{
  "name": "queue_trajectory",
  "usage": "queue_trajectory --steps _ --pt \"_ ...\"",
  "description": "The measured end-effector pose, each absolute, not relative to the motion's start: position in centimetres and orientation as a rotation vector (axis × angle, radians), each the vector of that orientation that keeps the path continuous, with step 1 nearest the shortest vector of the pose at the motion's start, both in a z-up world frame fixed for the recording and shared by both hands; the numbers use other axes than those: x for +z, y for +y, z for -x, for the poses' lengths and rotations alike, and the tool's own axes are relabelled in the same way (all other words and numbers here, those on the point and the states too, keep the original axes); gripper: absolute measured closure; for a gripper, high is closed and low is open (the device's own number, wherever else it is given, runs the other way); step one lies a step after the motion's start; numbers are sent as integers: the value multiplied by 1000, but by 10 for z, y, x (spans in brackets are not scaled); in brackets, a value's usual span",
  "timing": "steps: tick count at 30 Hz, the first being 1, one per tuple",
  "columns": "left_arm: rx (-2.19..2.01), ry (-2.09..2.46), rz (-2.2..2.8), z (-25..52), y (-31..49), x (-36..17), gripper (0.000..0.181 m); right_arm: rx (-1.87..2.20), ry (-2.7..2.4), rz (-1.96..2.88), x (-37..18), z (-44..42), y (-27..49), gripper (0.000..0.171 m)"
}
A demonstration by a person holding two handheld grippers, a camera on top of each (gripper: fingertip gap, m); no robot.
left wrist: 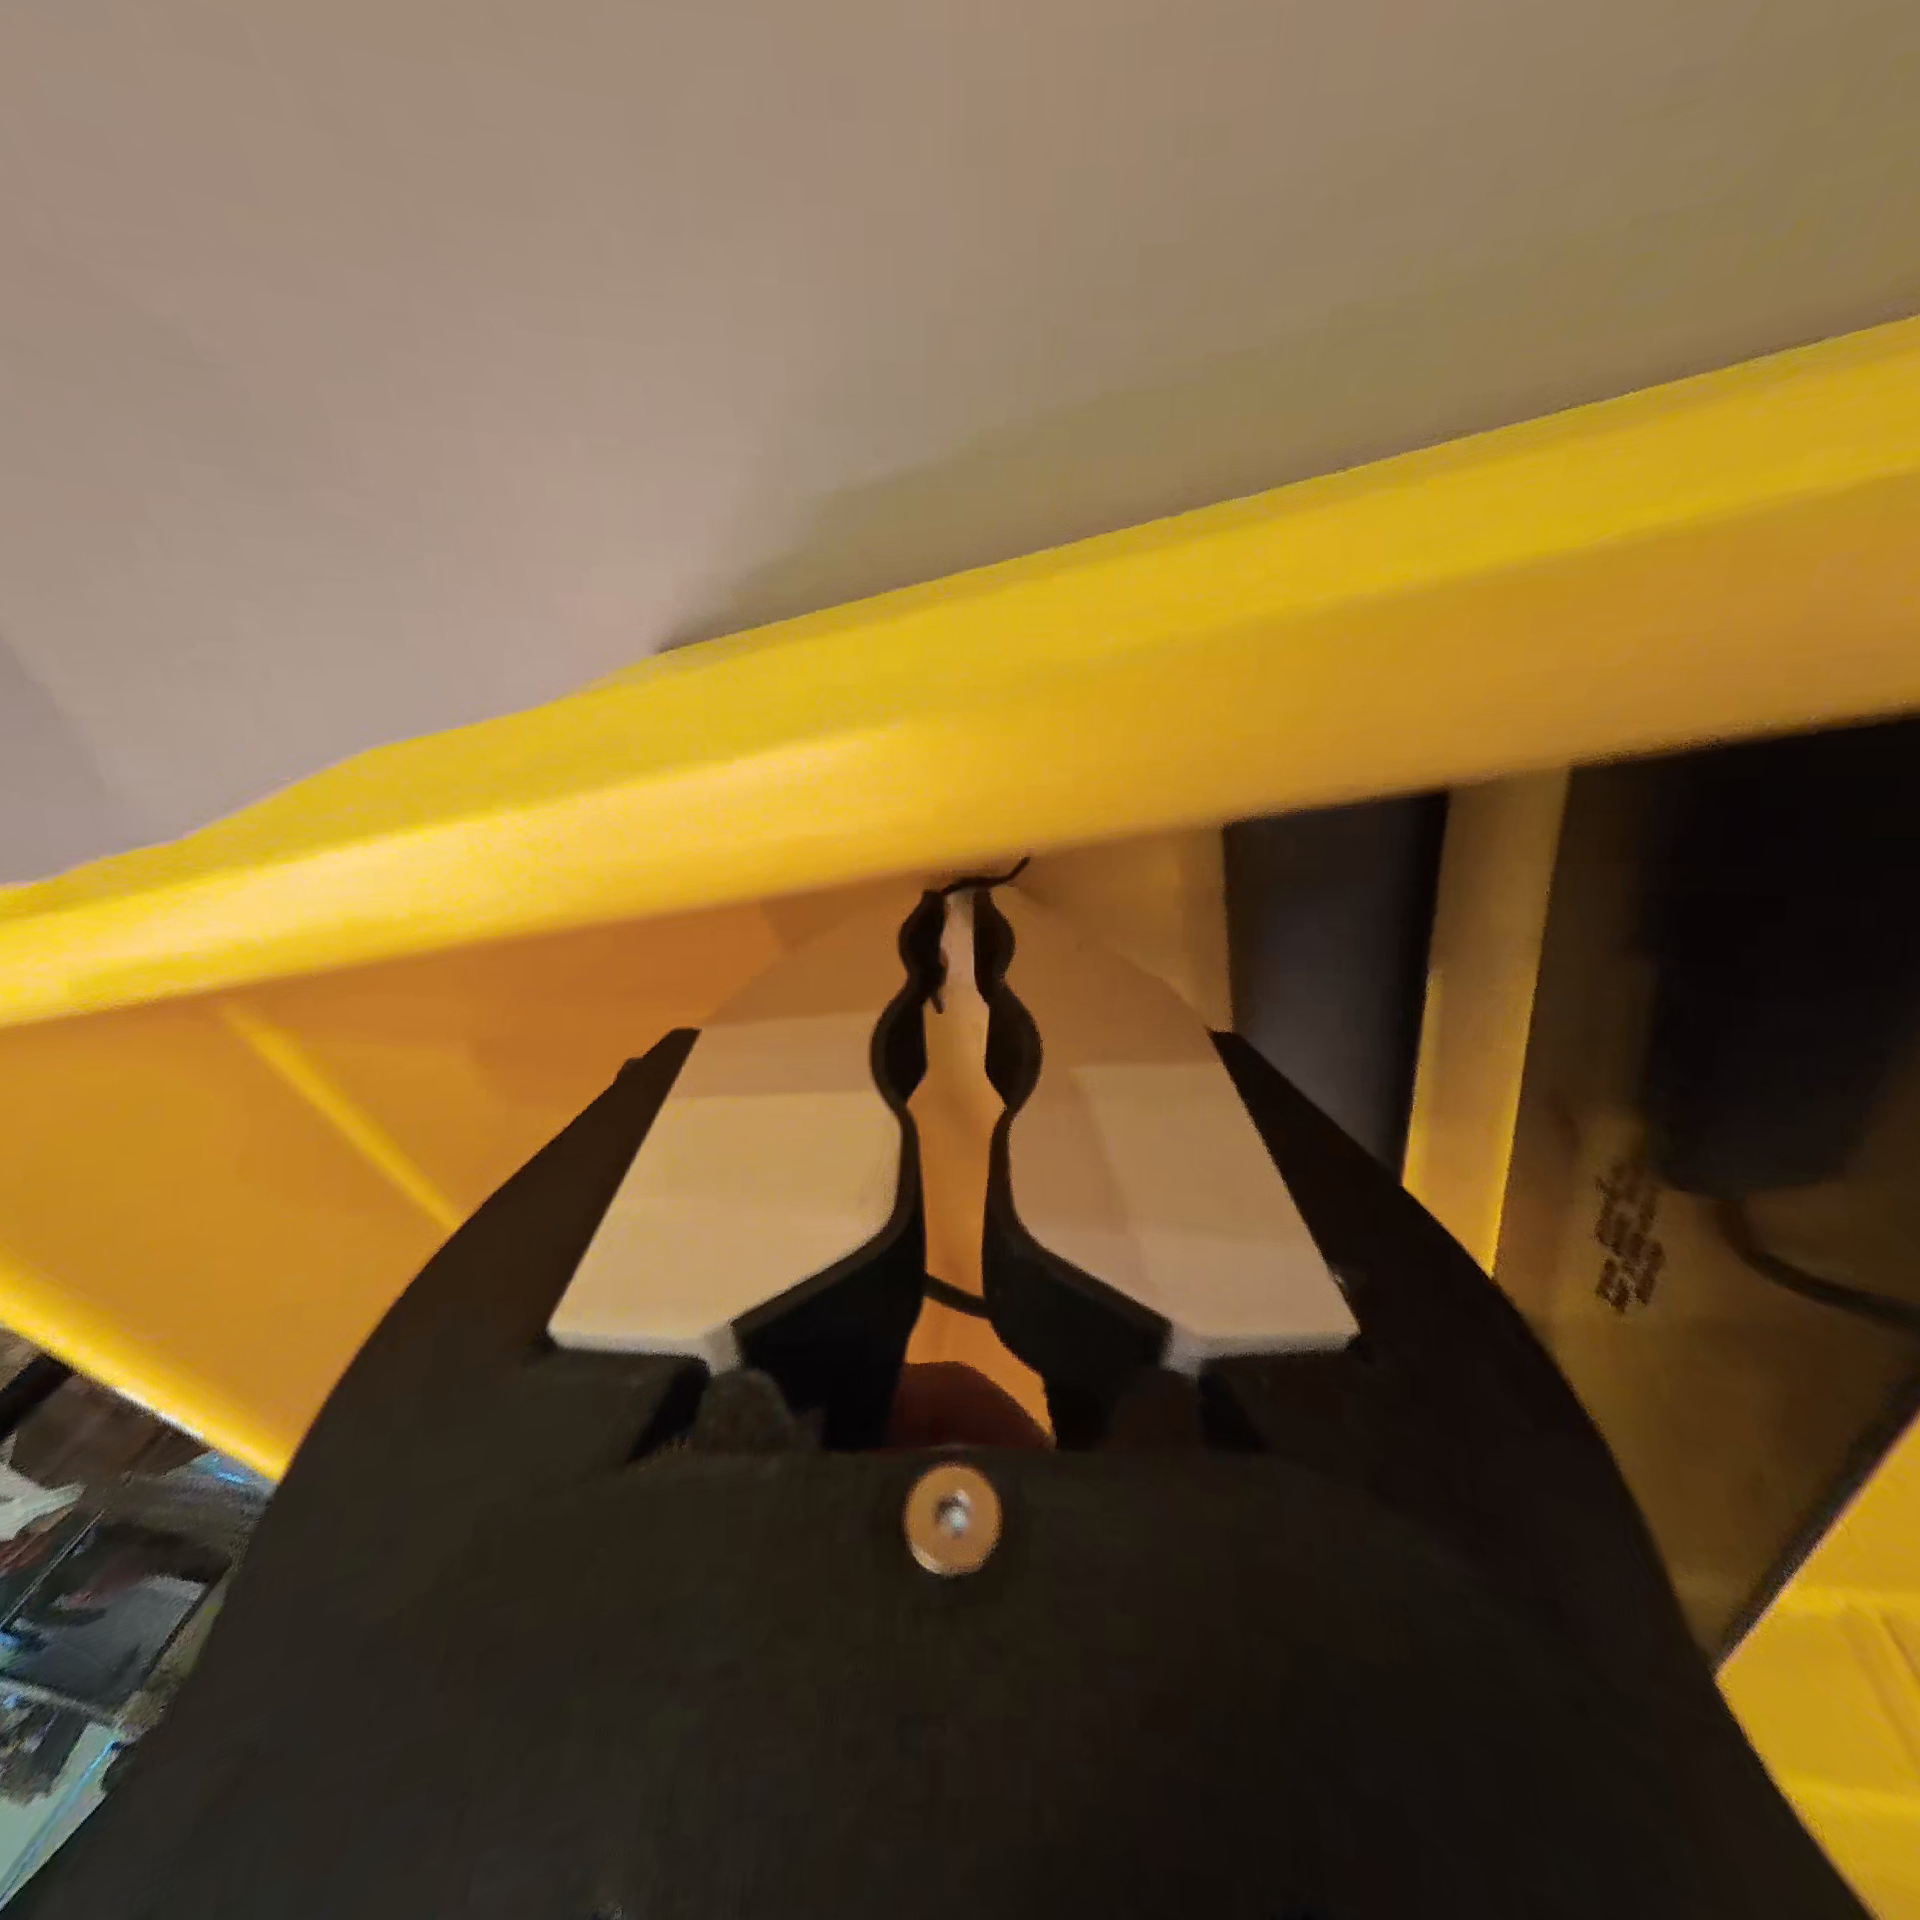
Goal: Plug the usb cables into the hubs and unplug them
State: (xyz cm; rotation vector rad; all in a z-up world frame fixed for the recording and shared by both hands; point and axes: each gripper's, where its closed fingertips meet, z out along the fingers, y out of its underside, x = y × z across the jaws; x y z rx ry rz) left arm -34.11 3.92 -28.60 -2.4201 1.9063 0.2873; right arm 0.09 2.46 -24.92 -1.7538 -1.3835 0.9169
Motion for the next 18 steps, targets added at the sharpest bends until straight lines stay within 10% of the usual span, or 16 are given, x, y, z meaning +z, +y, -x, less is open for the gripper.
queue_trajectory --steps 18 --pt "176 1867 2393 321 16 -281 157 927 -1378 1757 -249 -1 25 142"
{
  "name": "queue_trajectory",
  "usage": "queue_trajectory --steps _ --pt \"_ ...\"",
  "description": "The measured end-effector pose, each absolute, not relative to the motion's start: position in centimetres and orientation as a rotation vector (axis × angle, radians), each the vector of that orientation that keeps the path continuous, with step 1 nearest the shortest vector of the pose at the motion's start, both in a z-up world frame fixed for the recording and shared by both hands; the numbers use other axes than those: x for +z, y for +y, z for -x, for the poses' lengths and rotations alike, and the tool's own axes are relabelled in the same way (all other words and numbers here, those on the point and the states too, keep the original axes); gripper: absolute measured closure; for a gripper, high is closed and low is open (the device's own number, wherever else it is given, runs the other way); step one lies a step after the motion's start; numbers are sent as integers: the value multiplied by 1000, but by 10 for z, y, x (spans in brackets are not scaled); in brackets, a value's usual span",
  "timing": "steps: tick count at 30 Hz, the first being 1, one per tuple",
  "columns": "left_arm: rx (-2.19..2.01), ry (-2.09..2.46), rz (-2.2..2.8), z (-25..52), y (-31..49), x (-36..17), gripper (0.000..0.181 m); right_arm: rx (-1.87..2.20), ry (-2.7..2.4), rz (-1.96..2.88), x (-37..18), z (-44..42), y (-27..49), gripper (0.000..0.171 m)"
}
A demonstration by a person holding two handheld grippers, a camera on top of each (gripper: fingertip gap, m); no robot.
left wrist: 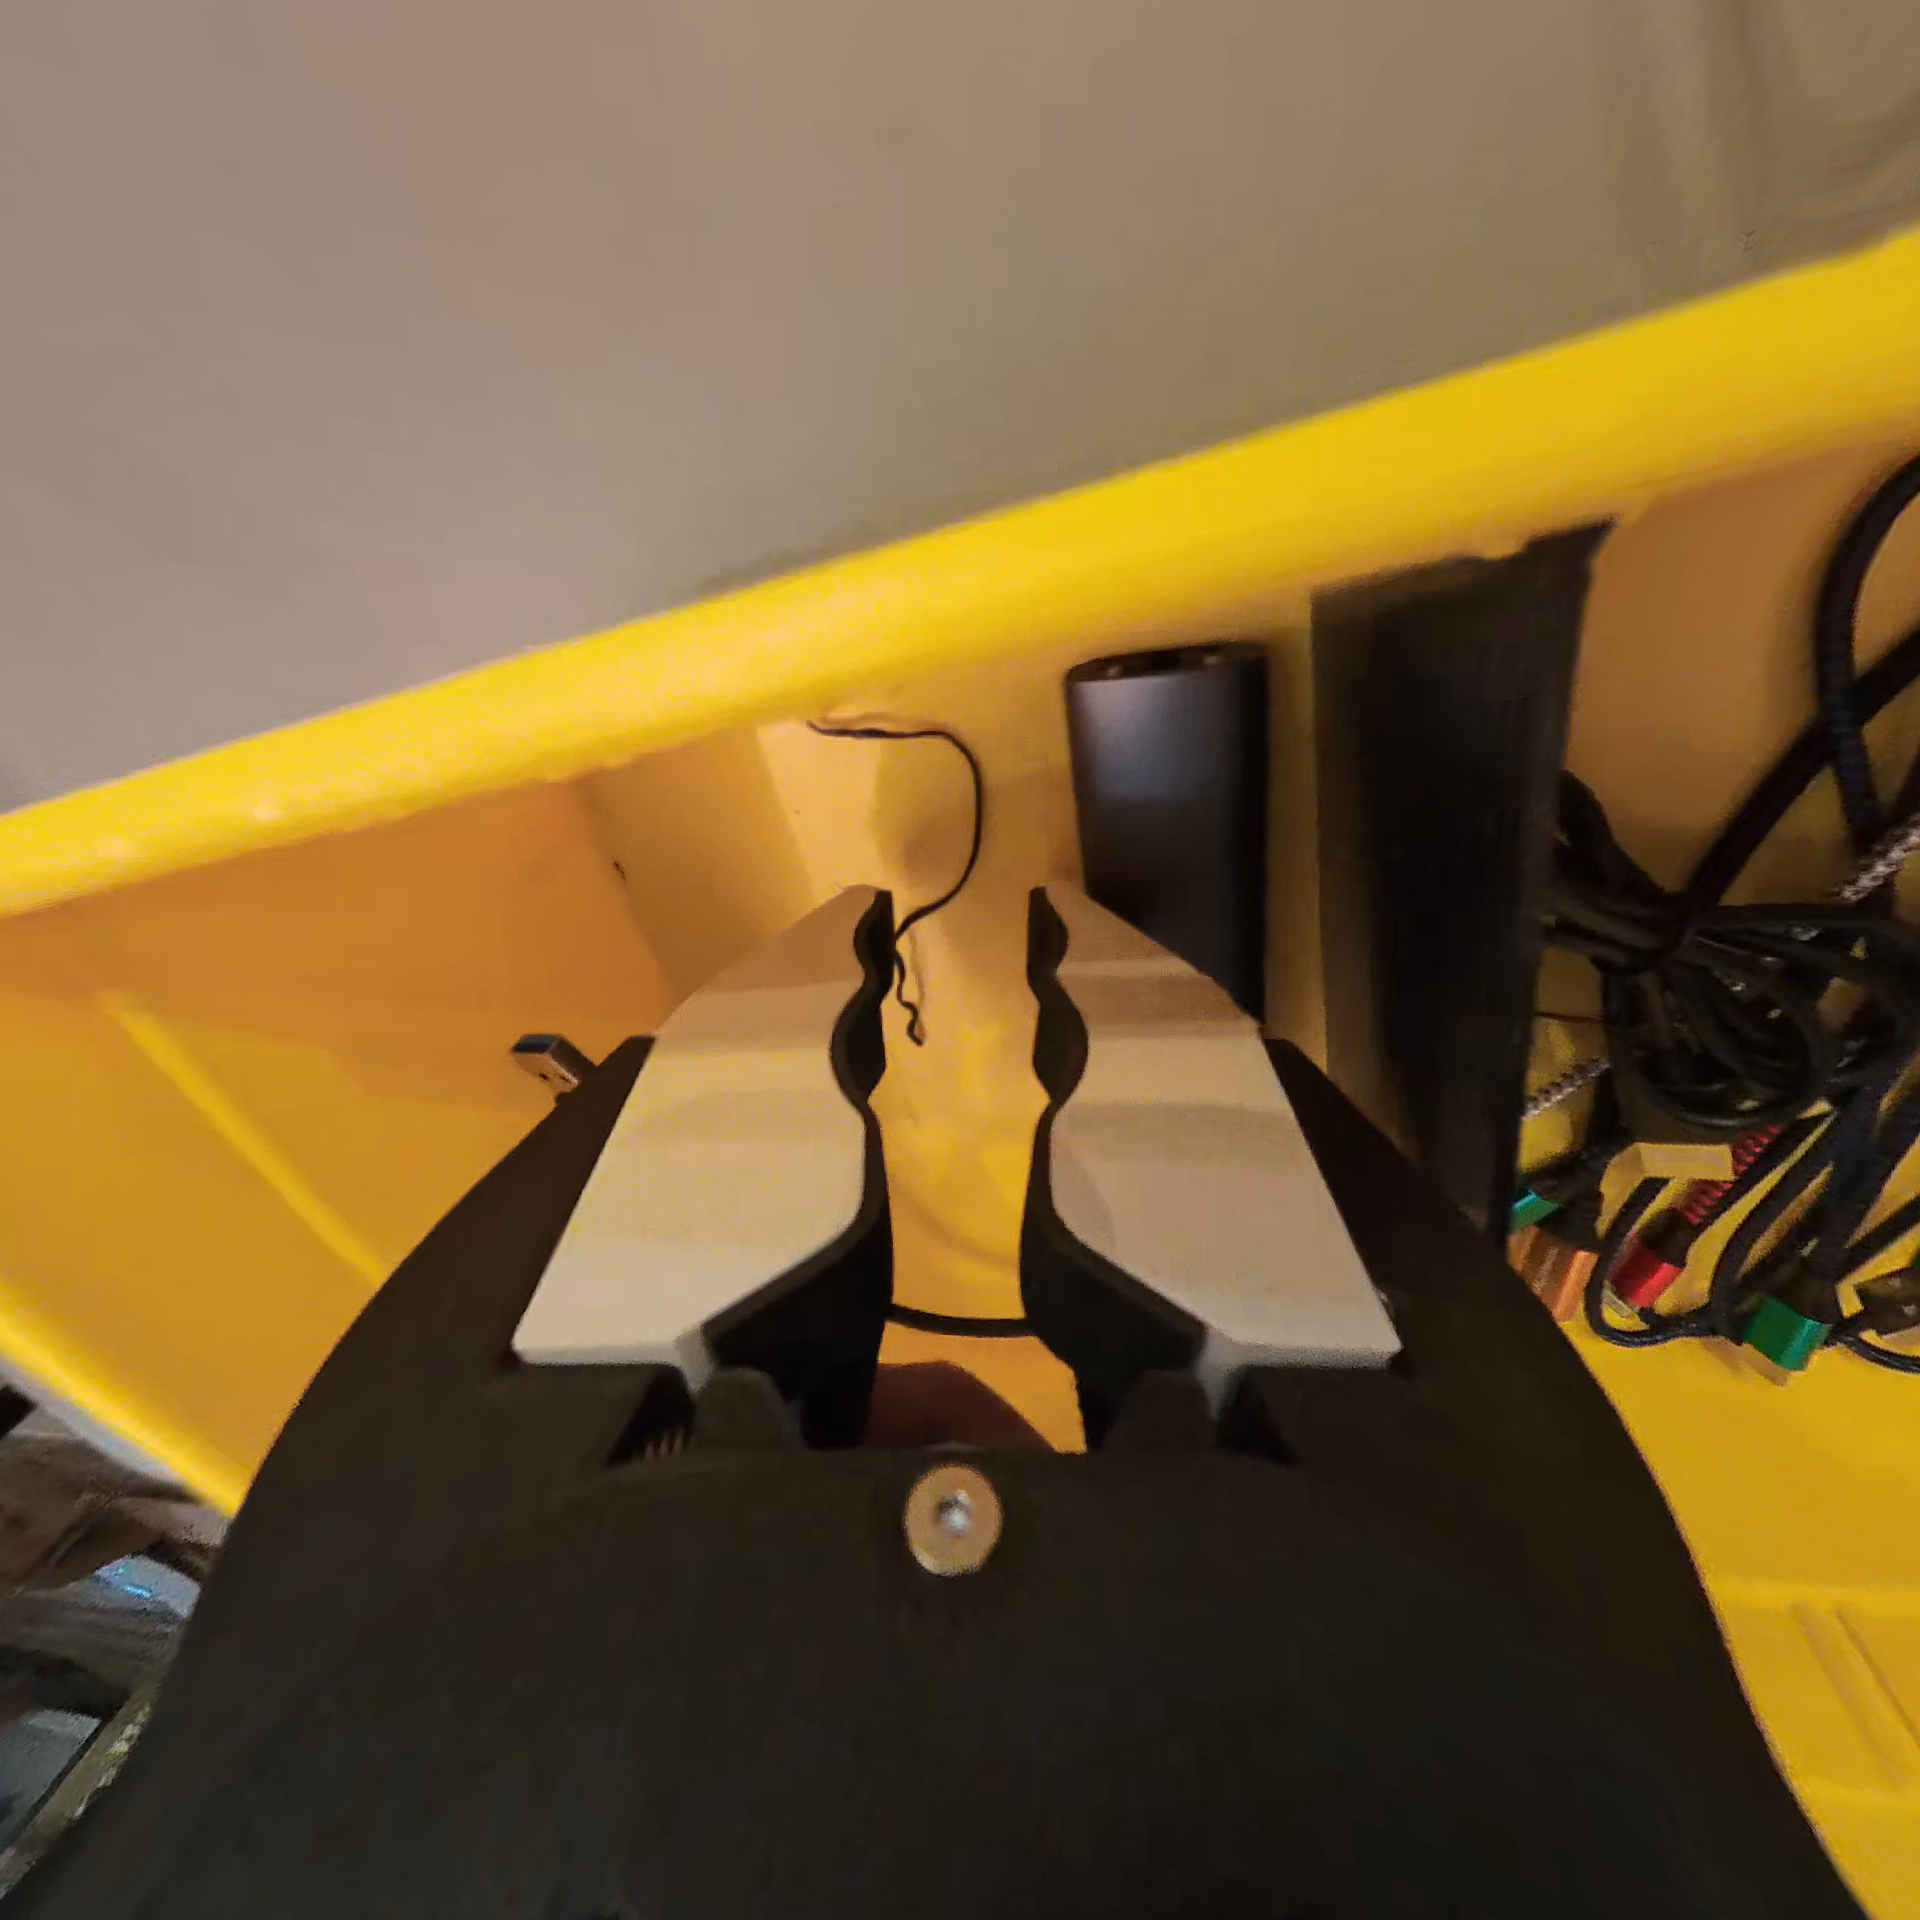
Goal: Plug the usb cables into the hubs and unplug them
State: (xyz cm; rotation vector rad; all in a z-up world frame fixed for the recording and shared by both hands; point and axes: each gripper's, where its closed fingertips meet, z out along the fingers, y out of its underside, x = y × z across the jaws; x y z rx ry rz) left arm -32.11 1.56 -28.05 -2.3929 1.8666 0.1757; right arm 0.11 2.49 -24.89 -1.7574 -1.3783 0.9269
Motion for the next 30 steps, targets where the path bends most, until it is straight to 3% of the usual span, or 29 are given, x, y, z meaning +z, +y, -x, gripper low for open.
queue_trajectory --steps 5,12,23,30 --pt "-30 1843 2490 312 9 -288 181 920 -1379 1760 -250 -1 25 142" --pt "-44 1705 2469 312 10 -282 181 939 -1369 1762 -248 -2 26 141" --pt "129 1482 2318 288 -1 -183 181 956 -1362 1754 -246 -2 26 141" --pt "52 1475 2212 182 -33 -138 181 953 -1370 1726 -244 -2 24 139"
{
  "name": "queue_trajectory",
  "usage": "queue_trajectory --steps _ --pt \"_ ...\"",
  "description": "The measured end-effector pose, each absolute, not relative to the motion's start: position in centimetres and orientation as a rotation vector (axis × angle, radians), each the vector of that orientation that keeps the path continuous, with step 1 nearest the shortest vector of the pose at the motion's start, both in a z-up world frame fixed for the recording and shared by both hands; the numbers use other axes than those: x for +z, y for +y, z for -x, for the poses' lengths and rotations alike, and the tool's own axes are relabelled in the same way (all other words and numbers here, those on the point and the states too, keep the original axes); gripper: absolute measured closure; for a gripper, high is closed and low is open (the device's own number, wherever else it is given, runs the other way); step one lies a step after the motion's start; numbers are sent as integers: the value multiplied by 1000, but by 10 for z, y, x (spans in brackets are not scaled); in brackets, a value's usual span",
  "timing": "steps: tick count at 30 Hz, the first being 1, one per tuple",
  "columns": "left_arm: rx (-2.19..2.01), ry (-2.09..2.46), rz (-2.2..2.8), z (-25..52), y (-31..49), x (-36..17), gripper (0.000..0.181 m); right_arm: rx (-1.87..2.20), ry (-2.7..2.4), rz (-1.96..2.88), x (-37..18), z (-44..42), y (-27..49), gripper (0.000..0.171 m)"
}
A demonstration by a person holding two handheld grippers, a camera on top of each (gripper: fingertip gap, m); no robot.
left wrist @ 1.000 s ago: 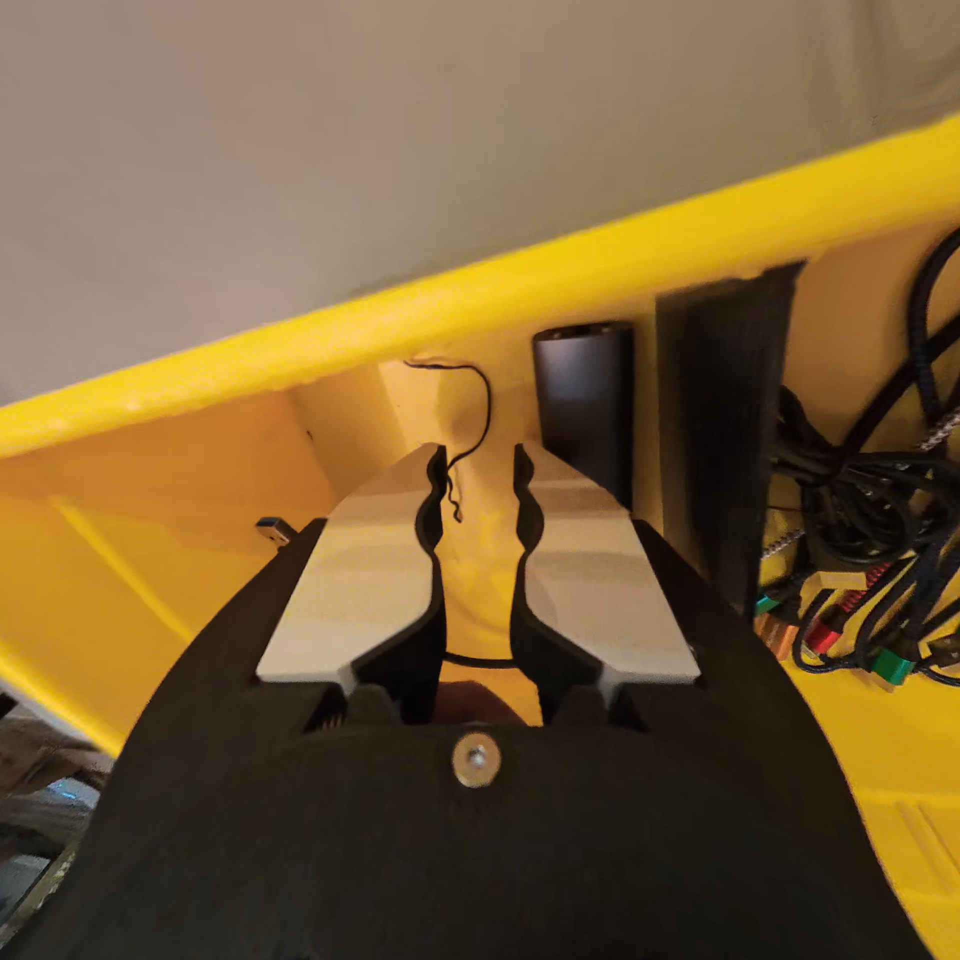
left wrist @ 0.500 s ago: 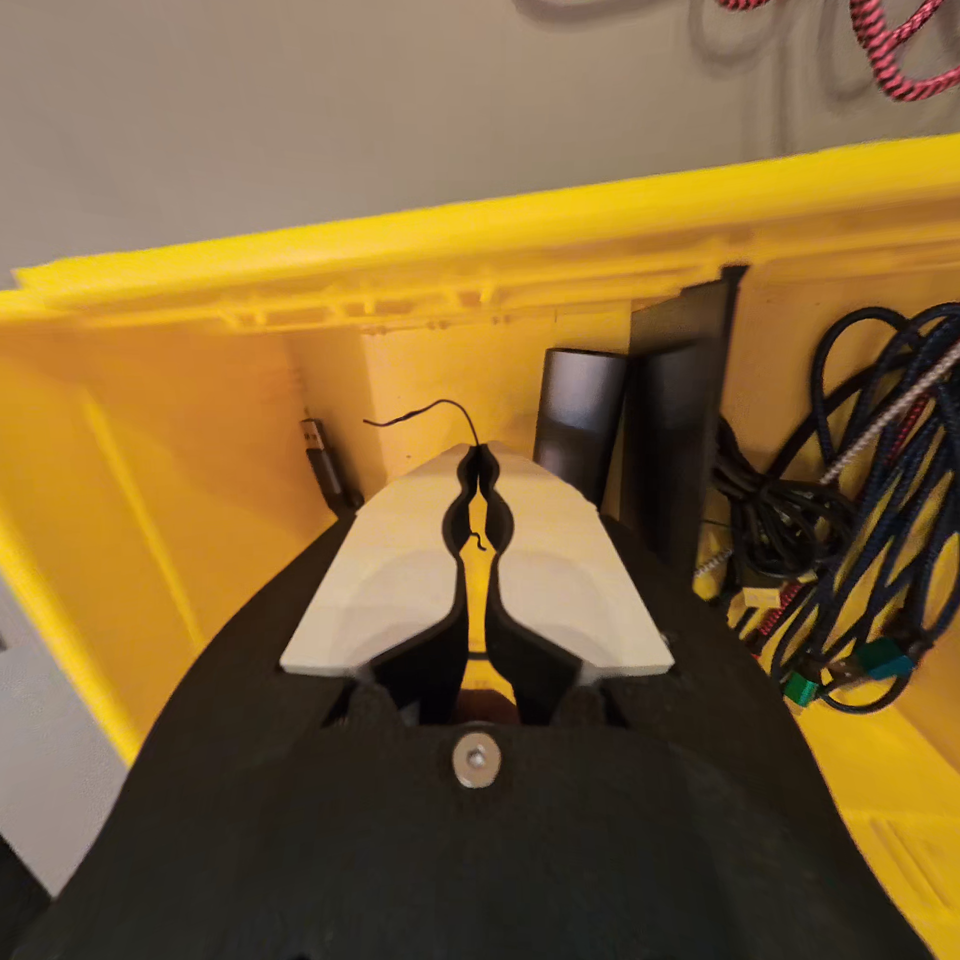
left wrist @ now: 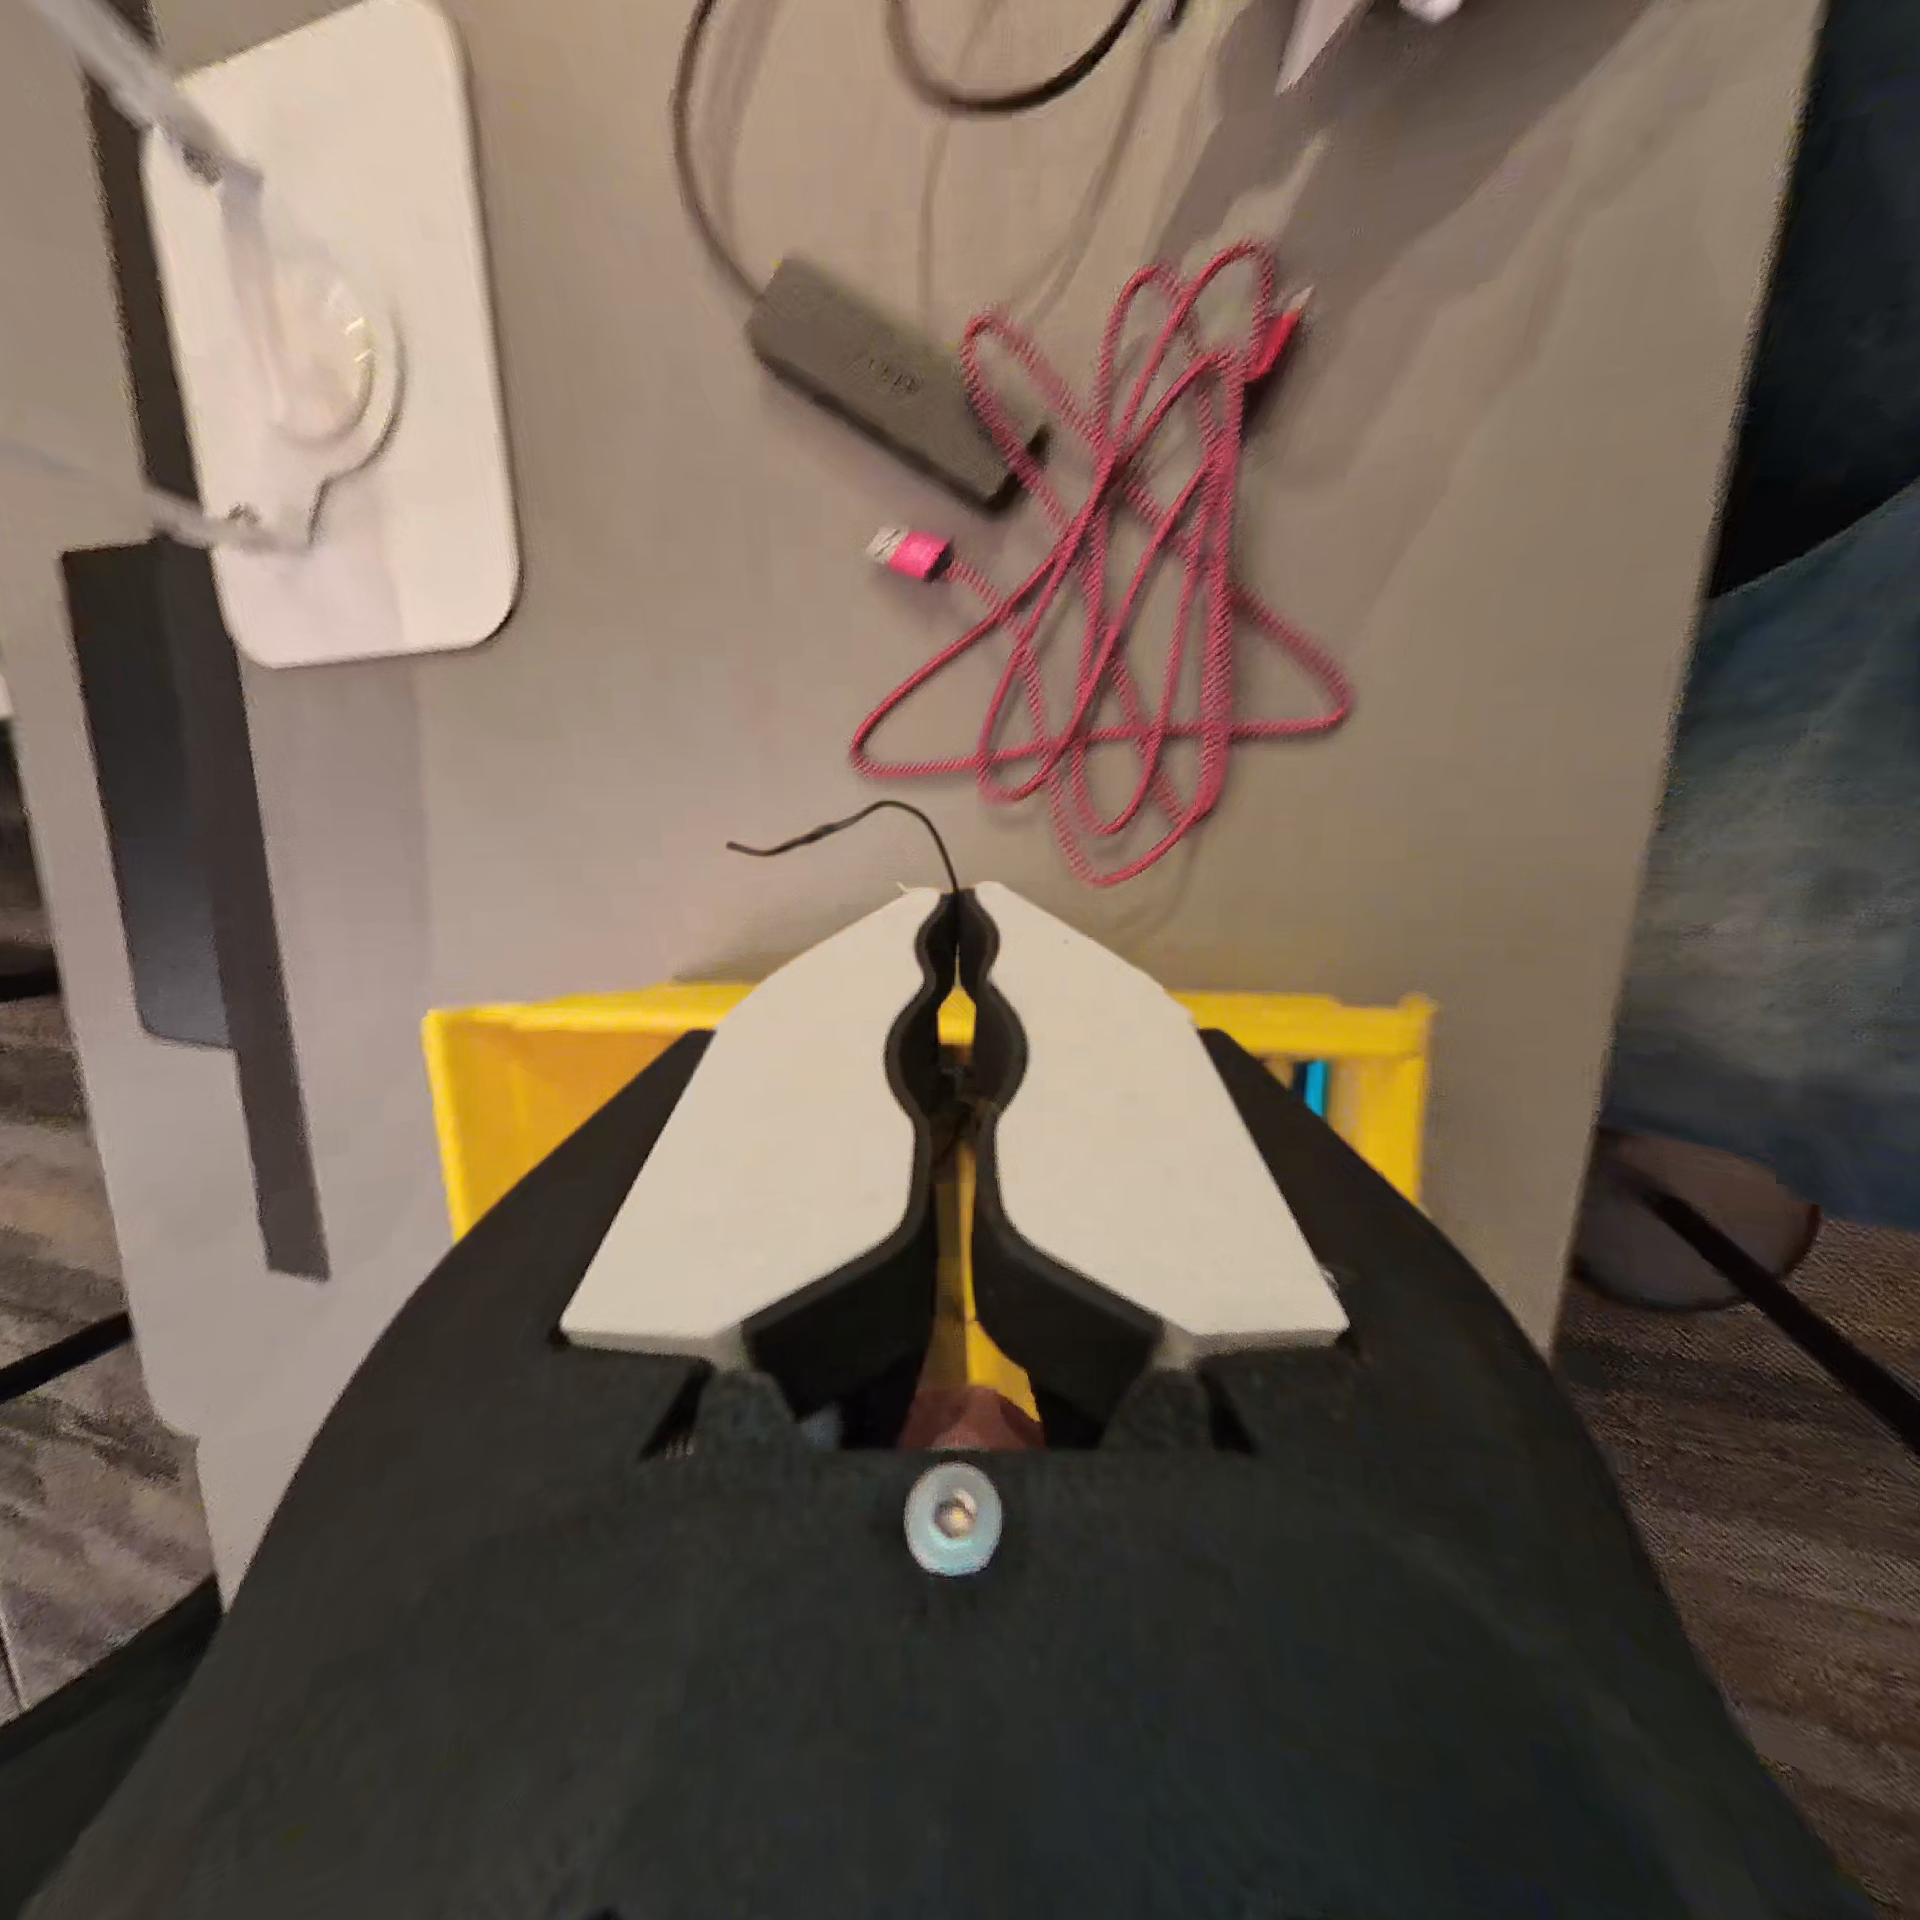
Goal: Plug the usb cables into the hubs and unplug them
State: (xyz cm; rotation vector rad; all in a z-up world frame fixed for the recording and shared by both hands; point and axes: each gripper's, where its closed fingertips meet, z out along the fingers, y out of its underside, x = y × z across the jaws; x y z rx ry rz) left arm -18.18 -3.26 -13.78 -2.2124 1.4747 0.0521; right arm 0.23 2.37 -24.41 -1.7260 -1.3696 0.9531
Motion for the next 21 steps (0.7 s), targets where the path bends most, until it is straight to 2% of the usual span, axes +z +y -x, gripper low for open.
queue_trajectory --steps 8,14,17,21 --pt "-70 1471 2266 46 -59 -196 181 1000 -1288 1725 -236 -8 30 141" --pt "-67 1427 2391 17 -52 -281 181 1048 -1223 1741 -232 -16 39 141" --pt "-106 1320 2411 15 -45 -286 181 1069 -1209 1738 -230 -19 40 141" --pt "-43 1303 2377 20 -44 -275 156 1101 -1196 1738 -228 -19 40 140"
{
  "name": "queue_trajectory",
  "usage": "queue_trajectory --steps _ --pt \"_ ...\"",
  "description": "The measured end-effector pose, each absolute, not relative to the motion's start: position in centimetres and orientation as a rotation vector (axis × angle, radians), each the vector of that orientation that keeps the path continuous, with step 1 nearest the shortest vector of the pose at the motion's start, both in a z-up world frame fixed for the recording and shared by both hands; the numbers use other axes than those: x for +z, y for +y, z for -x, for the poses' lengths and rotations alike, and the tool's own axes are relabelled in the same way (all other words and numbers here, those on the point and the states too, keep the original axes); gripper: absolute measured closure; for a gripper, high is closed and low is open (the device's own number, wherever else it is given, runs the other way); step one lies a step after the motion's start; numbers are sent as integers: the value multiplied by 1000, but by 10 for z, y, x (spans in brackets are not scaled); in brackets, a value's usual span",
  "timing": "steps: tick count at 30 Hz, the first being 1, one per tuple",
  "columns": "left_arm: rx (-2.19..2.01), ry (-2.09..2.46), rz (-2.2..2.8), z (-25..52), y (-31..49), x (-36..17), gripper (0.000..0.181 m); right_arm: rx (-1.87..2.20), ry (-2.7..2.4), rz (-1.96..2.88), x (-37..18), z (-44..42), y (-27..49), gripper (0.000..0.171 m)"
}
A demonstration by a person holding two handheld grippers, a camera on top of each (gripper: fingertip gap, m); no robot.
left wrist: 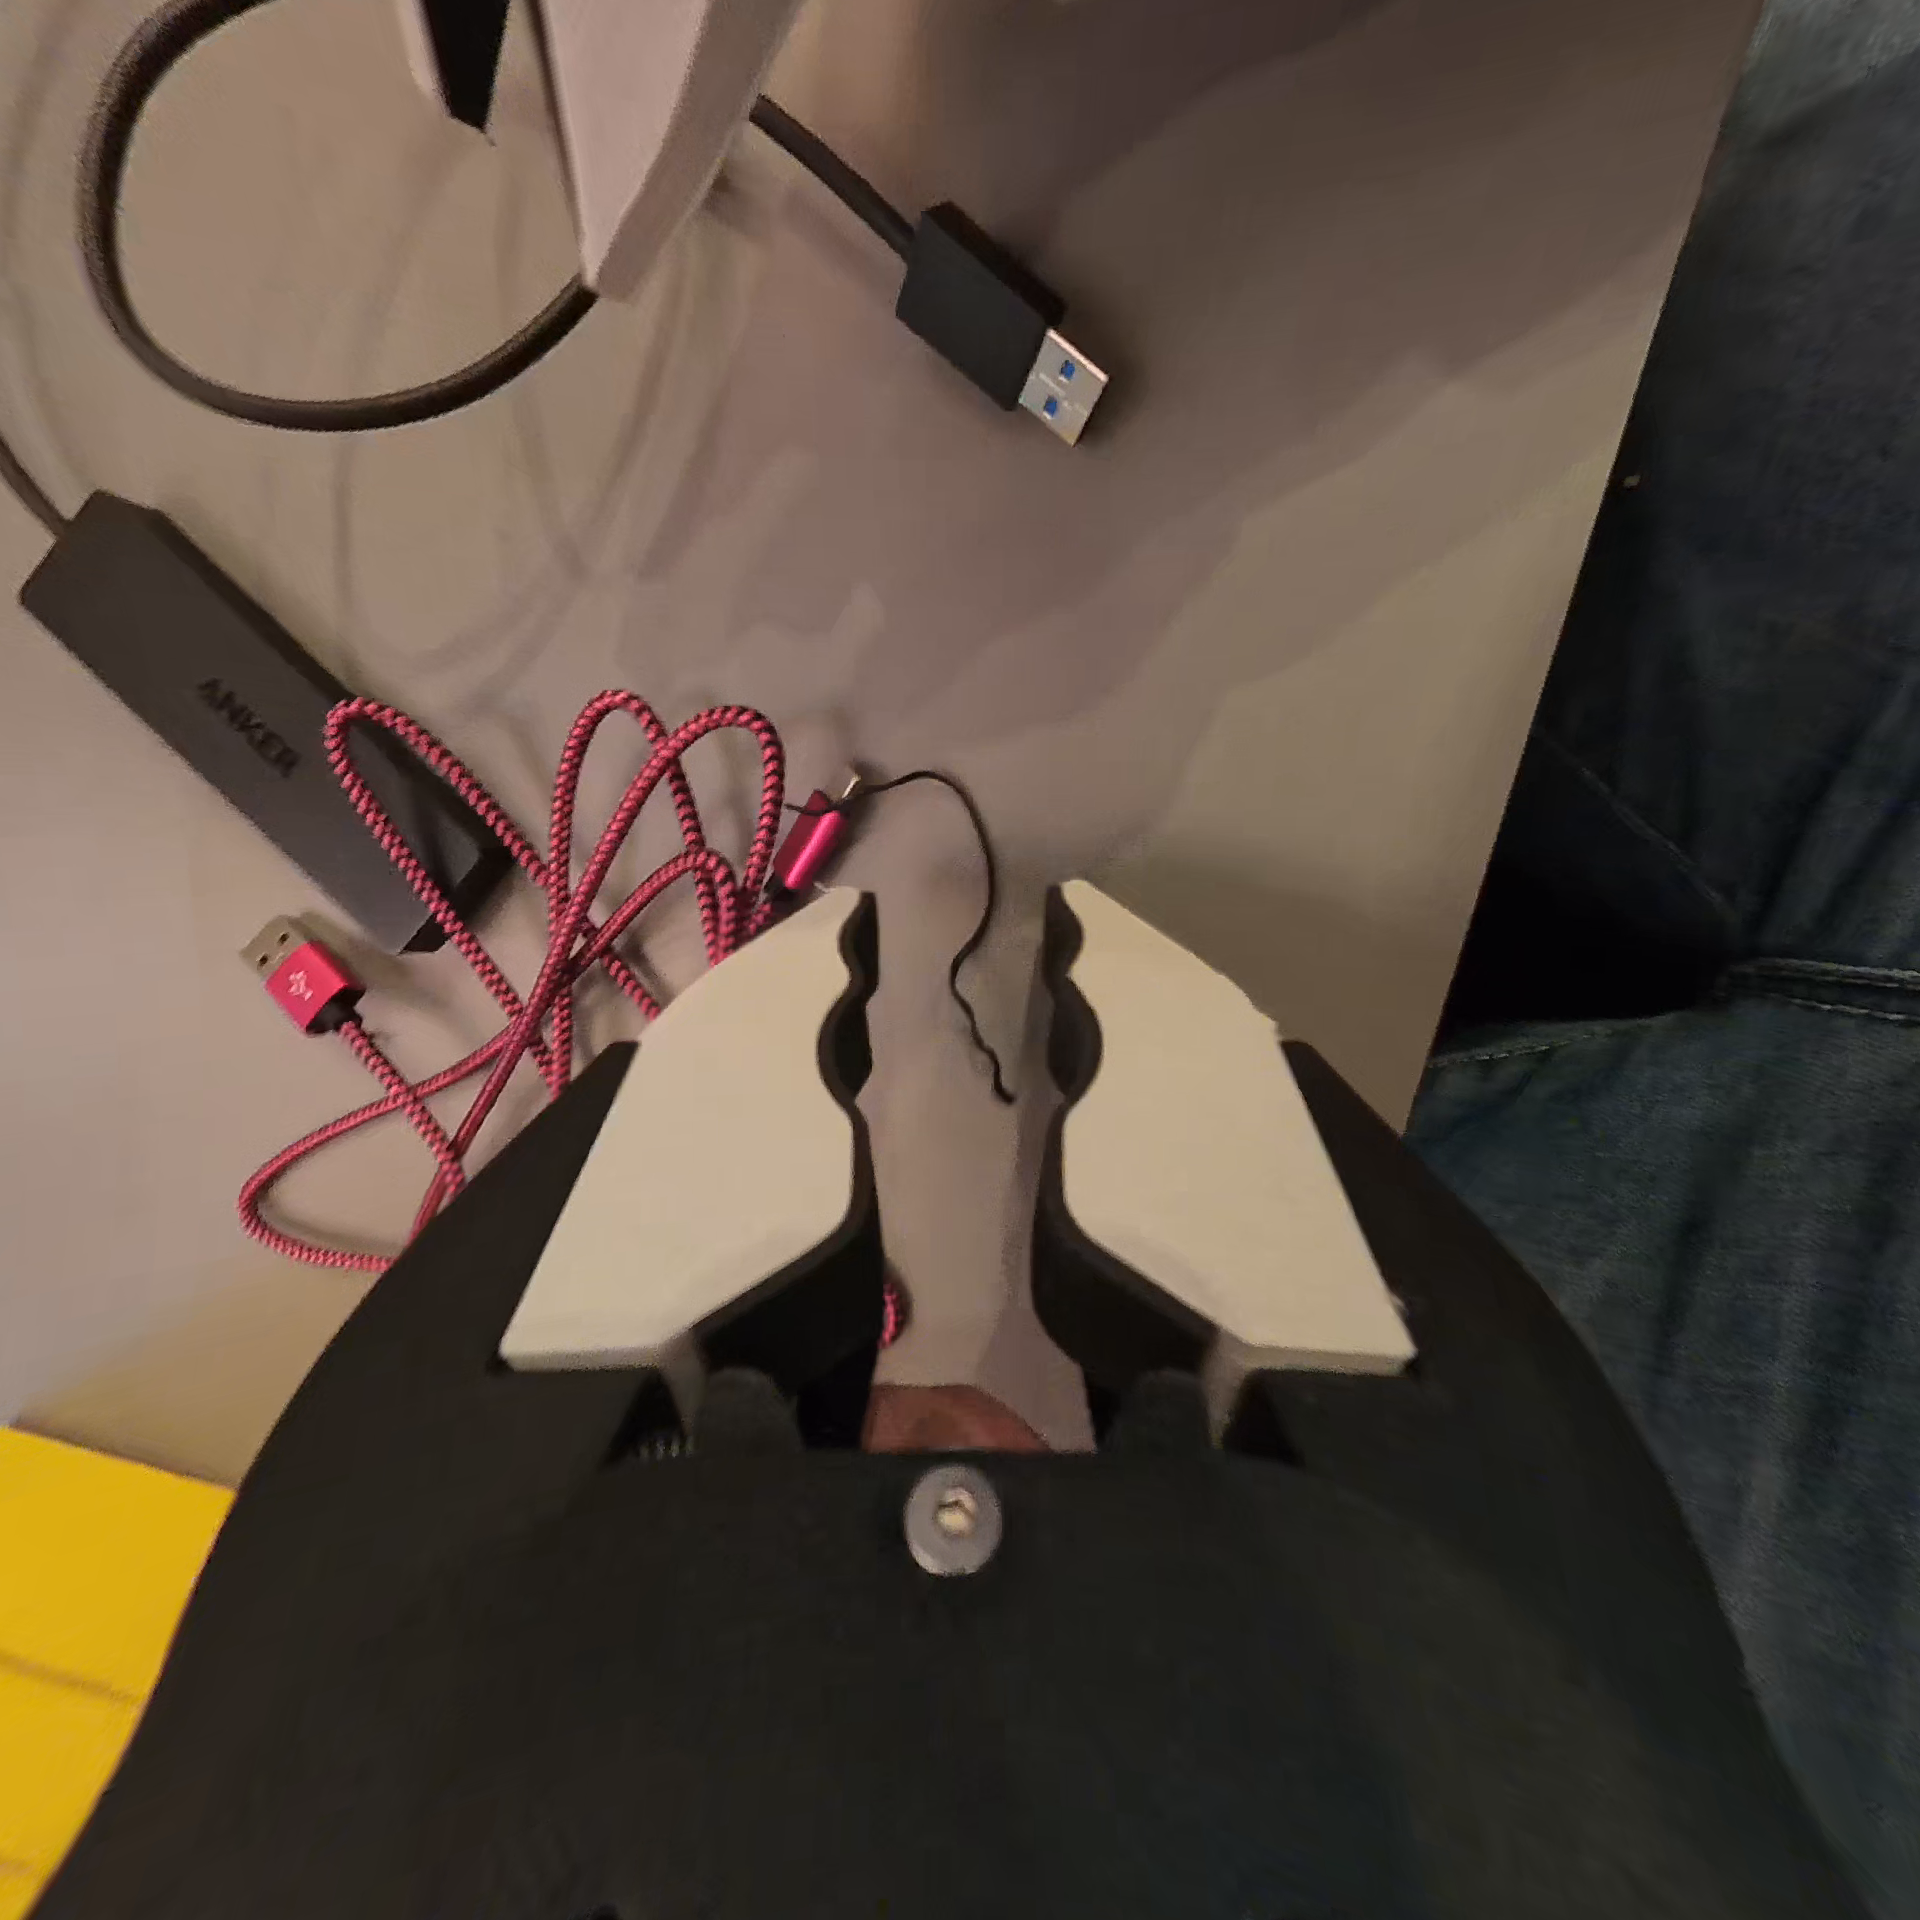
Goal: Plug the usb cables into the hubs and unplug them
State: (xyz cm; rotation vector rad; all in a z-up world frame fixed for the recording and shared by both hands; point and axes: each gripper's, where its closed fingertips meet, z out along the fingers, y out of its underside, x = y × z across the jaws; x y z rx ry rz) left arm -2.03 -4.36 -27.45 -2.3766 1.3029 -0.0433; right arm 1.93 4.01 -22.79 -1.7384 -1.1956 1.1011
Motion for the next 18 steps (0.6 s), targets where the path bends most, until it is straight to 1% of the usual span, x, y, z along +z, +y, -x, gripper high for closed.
queue_trajectory --steps 2,5,7,8,10,11,12,16,17,18 --pt "-50 1274 2377 27 -44 -264 143 1116 -1185 1736 -226 -20 41 140" --pt "19 1243 2354 51 -37 -240 135 1133 -1170 1731 -224 -21 41 140" --pt "66 1232 2349 70 -28 -225 134 1133 -1173 1730 -225 -21 41 140" --pt "87 1249 2377 80 -24 -223 129 1130 -1178 1730 -225 -20 40 140" --pt "158 1292 2429 98 -13 -228 118 1120 -1189 1729 -226 -20 39 140" --pt "151 1319 2478 103 -10 -235 106 1116 -1193 1728 -226 -20 39 139" --pt "142 1340 2528 106 -7 -243 100 1113 -1195 1728 -226 -20 39 139" --pt "231 1538 2643 121 0 -281 87 1118 -1182 1724 -225 -21 40 140" --pt "204 1564 2667 120 -1 -286 92 1123 -1176 1723 -224 -21 40 140" --pt "186 1569 2679 119 0 -287 89 1127 -1172 1722 -224 -21 40 140"
